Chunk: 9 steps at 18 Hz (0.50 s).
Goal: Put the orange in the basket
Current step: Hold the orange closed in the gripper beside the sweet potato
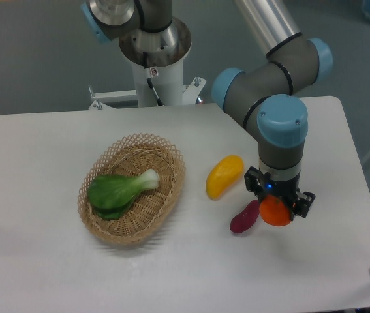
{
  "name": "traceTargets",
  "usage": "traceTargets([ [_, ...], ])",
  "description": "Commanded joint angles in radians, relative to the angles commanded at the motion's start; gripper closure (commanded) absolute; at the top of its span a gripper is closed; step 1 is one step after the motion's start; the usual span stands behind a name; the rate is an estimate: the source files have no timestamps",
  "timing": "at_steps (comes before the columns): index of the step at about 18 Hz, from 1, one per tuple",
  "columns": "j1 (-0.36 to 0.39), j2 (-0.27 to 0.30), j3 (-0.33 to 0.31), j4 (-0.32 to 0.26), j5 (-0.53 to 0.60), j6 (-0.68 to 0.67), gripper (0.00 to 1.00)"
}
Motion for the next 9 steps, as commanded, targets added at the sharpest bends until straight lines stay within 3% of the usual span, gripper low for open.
traceTargets([
  [9,-0.005,0.000,0.003,-0.002,0.000,-0.015,0.32],
])
